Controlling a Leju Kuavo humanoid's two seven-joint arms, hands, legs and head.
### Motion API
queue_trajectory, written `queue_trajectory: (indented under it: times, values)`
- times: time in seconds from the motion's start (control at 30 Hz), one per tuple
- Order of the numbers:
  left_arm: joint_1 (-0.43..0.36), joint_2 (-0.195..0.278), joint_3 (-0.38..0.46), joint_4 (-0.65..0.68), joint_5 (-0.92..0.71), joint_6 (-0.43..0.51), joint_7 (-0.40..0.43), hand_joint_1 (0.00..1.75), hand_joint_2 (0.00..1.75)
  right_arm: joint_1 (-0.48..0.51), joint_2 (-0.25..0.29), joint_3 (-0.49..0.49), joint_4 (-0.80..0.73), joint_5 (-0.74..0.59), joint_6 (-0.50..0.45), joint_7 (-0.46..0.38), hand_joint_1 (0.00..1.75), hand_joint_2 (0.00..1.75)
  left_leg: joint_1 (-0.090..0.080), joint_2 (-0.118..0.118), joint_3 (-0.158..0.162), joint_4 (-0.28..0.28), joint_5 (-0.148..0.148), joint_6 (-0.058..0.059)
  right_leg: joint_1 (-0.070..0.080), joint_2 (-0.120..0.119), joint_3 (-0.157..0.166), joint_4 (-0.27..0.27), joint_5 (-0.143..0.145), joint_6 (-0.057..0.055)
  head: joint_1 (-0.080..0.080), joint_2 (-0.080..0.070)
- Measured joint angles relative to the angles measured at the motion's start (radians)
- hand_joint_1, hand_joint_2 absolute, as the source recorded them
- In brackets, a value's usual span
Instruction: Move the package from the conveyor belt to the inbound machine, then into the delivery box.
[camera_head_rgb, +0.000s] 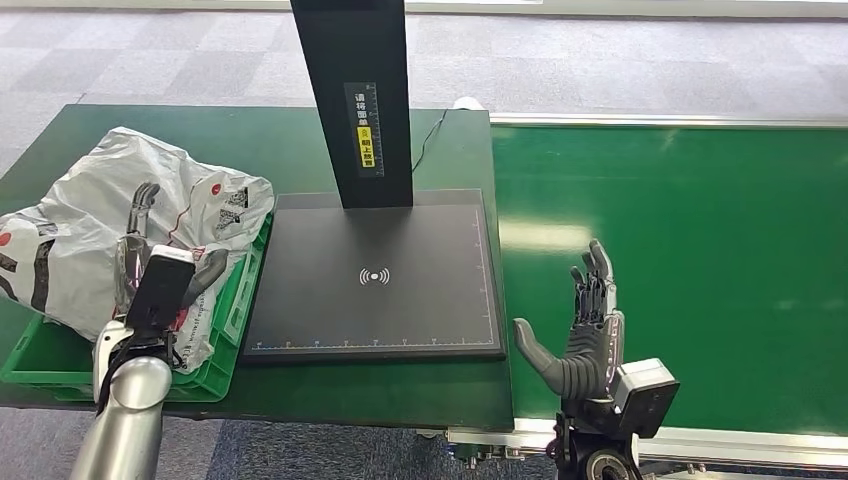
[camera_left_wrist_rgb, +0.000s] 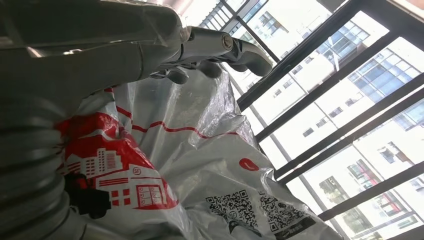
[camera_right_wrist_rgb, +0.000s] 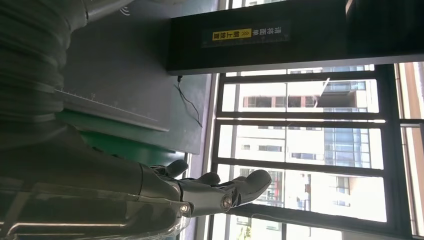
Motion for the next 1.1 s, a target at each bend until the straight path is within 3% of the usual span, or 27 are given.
queue_trajectory:
  times: [0.57, 0.77, 1.1]
  values:
    - [-0.010, 0.005, -0.006, 0.001, 0.028, 0.018, -0.014, 0.00, 1.75, 0.000, 0.000, -0.008, -0.003, 0.000, -0.003, 0.002, 0.00, 1.75, 0.000, 0.000, 0.000, 0.000, 0.000, 0.000, 0.000, 0.000, 0.000, 0.000, 0.000, 0.000, 0.000, 0.000]
    - [0.007, 0.003, -0.013, -0.046, 0.169, 0.052, -0.090, 0.00, 1.75, 0.005, 0.000, -0.008, -0.003, 0.000, -0.021, 0.008, 0.00, 1.75, 0.000, 0.000, 0.000, 0.000, 0.000, 0.000, 0.000, 0.000, 0.000, 0.000, 0.000, 0.000, 0.000, 0.000]
    - [0.150, -0.055, -0.060, -0.275, 0.483, -0.037, -0.299, 0.00, 1.75, 0.023, 0.000, -0.006, -0.003, 0.002, -0.034, 0.006, 0.00, 1.75, 0.000, 0.000, -0.001, 0.000, -0.001, 0.000, 0.000, 0.000, 0.000, 0.000, 0.000, 0.000, 0.000, 0.000]
